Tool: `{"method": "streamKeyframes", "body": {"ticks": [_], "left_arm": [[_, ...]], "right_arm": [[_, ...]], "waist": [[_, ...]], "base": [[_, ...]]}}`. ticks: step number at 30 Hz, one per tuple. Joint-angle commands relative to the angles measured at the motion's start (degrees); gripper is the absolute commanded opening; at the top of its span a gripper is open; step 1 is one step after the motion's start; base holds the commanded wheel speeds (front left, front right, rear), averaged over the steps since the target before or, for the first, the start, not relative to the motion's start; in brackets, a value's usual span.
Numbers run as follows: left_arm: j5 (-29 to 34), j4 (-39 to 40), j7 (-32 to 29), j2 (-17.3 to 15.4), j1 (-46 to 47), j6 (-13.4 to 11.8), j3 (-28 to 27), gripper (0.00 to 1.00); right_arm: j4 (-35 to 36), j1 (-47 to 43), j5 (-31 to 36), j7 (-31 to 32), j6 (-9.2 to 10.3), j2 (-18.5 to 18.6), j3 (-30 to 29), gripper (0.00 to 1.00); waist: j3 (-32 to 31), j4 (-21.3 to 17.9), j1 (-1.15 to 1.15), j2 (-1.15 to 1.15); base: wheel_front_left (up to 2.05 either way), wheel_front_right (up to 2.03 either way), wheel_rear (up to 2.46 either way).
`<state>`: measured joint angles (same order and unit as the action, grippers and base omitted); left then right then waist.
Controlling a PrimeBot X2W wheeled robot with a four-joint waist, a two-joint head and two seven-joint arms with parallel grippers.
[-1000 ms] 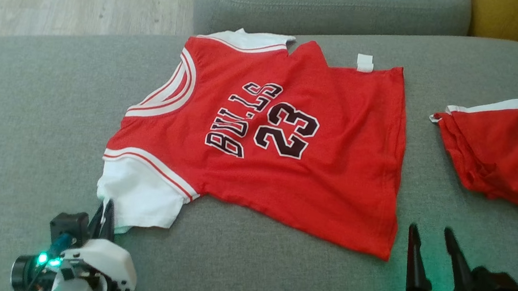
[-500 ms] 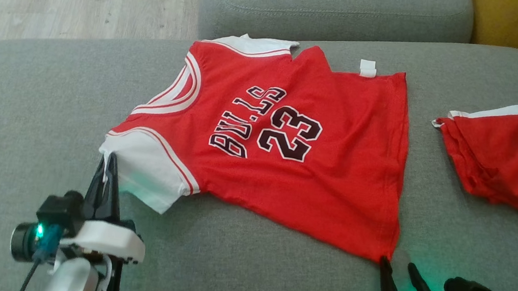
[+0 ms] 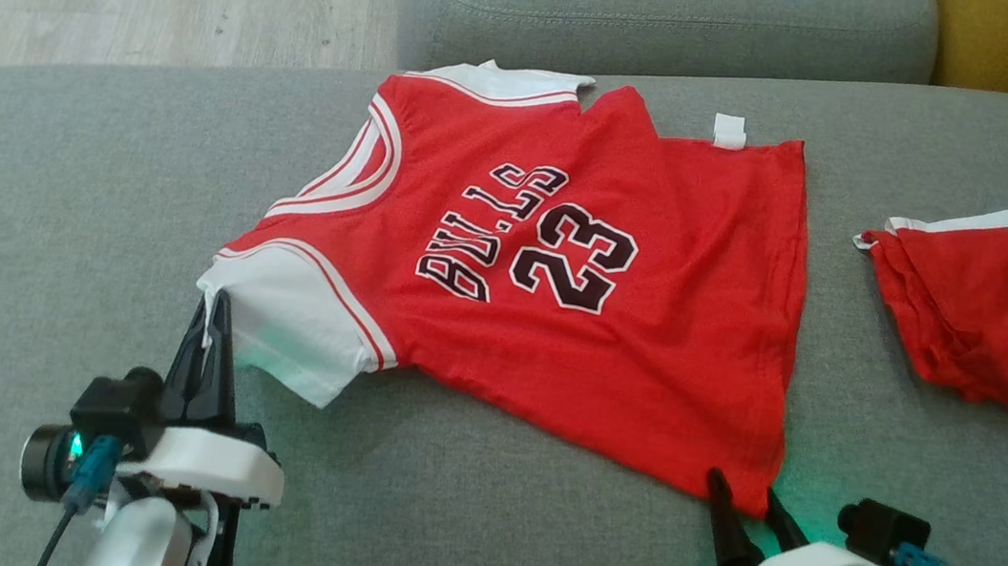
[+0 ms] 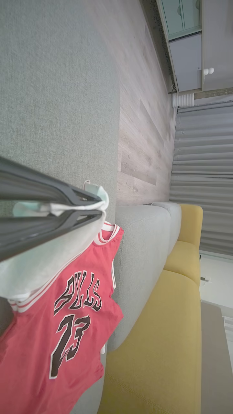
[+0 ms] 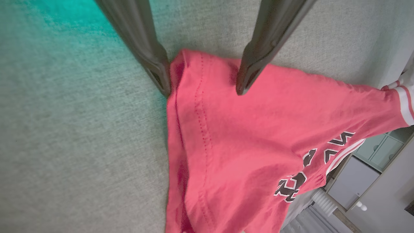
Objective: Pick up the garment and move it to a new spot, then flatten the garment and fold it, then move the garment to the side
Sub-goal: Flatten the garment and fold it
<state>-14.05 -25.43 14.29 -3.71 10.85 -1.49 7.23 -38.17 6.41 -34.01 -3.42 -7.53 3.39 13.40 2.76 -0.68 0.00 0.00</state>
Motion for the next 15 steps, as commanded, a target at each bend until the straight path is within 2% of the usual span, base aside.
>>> {"method": "streamKeyframes", "body": {"ticks": [1,2,3,10,15], "left_arm": [[0.6,2.2,0.7,-0.4,2.2,0.1,-2.3,0.0],[0.6,2.3,0.7,-0.4,2.3,0.1,-2.4,0.0],[0.7,2.4,0.7,-0.4,2.3,0.2,-2.5,0.0],[-2.4,2.8,0.7,0.2,2.1,1.8,-3.8,0.0],[-6.1,6.3,0.7,0.6,2.6,4.0,-4.5,0.0]], "right_arm": [[-0.6,0.7,-0.7,1.7,0.04,-0.5,3.4,0.97],[-0.7,0.9,-0.9,1.6,0.04,-0.5,3.8,0.46],[-0.7,1.1,-0.8,1.2,0.04,-0.5,4.1,0.0],[2.0,3.2,3.5,-5.3,0.04,-0.5,4.5,0.0],[8.6,5.3,8.1,-9.4,0.04,1.1,4.4,0.0]], "waist": [[0.1,-0.1,0.0,0.0],[0.1,-0.1,0.0,0.0],[0.1,-0.2,0.0,0.0],[-0.4,-1.0,0.0,0.0],[-1.4,-1.4,0.0,0.0]], "base": [[0.0,0.0,0.0],[0.0,0.0,0.0],[0.0,0.0,0.0],[0.0,0.0,0.0],[0.0,0.0,0.0]]}}
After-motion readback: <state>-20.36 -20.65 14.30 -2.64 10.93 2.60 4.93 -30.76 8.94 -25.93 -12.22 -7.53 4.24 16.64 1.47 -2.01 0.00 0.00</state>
